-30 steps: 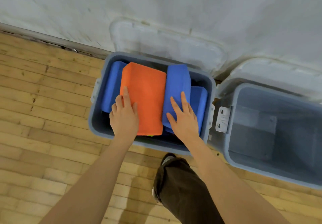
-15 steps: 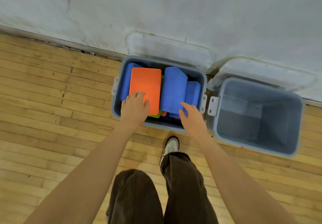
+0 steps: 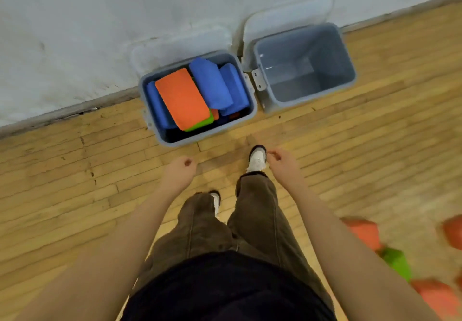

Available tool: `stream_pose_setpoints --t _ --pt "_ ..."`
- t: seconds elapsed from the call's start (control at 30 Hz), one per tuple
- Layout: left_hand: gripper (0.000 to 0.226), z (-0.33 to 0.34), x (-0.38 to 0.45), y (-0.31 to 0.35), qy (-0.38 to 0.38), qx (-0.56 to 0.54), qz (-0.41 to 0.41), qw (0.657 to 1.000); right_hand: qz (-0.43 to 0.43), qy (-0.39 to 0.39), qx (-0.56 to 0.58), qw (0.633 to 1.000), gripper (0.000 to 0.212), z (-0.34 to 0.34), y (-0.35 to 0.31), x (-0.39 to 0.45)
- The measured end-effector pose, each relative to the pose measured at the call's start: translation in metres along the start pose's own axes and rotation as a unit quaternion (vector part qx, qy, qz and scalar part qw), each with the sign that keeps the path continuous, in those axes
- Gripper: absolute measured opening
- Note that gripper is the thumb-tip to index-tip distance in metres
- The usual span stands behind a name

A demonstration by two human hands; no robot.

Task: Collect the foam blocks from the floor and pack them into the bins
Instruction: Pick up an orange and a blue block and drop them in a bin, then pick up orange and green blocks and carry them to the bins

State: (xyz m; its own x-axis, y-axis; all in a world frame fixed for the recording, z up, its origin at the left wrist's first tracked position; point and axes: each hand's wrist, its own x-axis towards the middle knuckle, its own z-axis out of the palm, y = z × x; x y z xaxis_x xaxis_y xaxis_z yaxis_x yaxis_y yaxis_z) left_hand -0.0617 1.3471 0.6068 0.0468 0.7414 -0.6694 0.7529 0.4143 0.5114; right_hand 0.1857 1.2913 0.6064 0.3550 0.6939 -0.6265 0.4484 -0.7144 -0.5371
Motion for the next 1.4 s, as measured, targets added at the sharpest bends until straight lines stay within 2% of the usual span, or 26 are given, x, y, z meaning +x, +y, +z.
stream_pose_setpoints --t 0.1,0.2,0.37,0.43,0.5,0.53,0.6,0.7,0.83,0.9,0.97,1.07,1.17,1.3,1.4 --pt "0.021 0.018 -0.016 -0.015 -0.049 0.028 0.007 0.998 0.084 0.057 0.061 0.993 0.032 0.009 0.053 -0.053" --pt "0.015 0.048 -0.026 -0.010 -0.098 0.068 0.022 0.993 0.154 0.111 0.152 0.970 0.029 0.016 0.101 -0.106" --pt "0.022 0.122 -0.065 0.031 -0.204 0.207 0.088 0.953 0.255 0.195 0.300 0.898 0.031 0.027 0.185 -0.194" --pt "0.022 0.163 -0.085 0.053 -0.248 0.250 0.129 0.927 0.298 0.220 0.356 0.858 0.029 0.033 0.219 -0.231" --pt "0.028 0.204 -0.105 0.075 -0.279 0.299 0.165 0.897 0.334 0.238 0.398 0.821 0.033 0.042 0.248 -0.262" --pt "0.032 0.234 -0.121 0.088 -0.298 0.332 0.190 0.875 0.358 0.256 0.428 0.790 0.035 0.046 0.268 -0.282" --pt "0.037 0.271 -0.140 0.109 -0.319 0.361 0.225 0.847 0.384 0.272 0.461 0.752 0.031 0.051 0.289 -0.302" --pt "0.027 0.362 -0.197 0.133 -0.352 0.404 0.286 0.794 0.434 0.312 0.509 0.675 0.027 0.054 0.345 -0.344" --pt "0.020 0.460 -0.270 0.146 -0.375 0.455 0.354 0.726 0.466 0.331 0.530 0.626 0.028 0.038 0.409 -0.380" --pt "0.021 0.494 -0.295 0.148 -0.383 0.476 0.367 0.701 0.472 0.330 0.539 0.615 0.027 0.021 0.434 -0.393" --pt "0.027 0.517 -0.312 0.152 -0.390 0.497 0.367 0.682 0.466 0.335 0.535 0.620 0.027 0.001 0.457 -0.400" --pt "0.033 0.539 -0.319 0.164 -0.402 0.505 0.345 0.681 0.449 0.344 0.530 0.632 0.028 -0.038 0.485 -0.398" --pt "0.034 0.555 -0.305 0.186 -0.402 0.495 0.324 0.699 0.429 0.349 0.526 0.646 0.029 -0.088 0.507 -0.382" --pt "0.022 0.573 -0.263 0.233 -0.372 0.473 0.302 0.739 0.409 0.345 0.520 0.665 0.028 -0.158 0.533 -0.333" --pt "0.020 0.597 -0.221 0.280 -0.350 0.454 0.275 0.772 0.406 0.350 0.519 0.666 0.029 -0.205 0.551 -0.280"
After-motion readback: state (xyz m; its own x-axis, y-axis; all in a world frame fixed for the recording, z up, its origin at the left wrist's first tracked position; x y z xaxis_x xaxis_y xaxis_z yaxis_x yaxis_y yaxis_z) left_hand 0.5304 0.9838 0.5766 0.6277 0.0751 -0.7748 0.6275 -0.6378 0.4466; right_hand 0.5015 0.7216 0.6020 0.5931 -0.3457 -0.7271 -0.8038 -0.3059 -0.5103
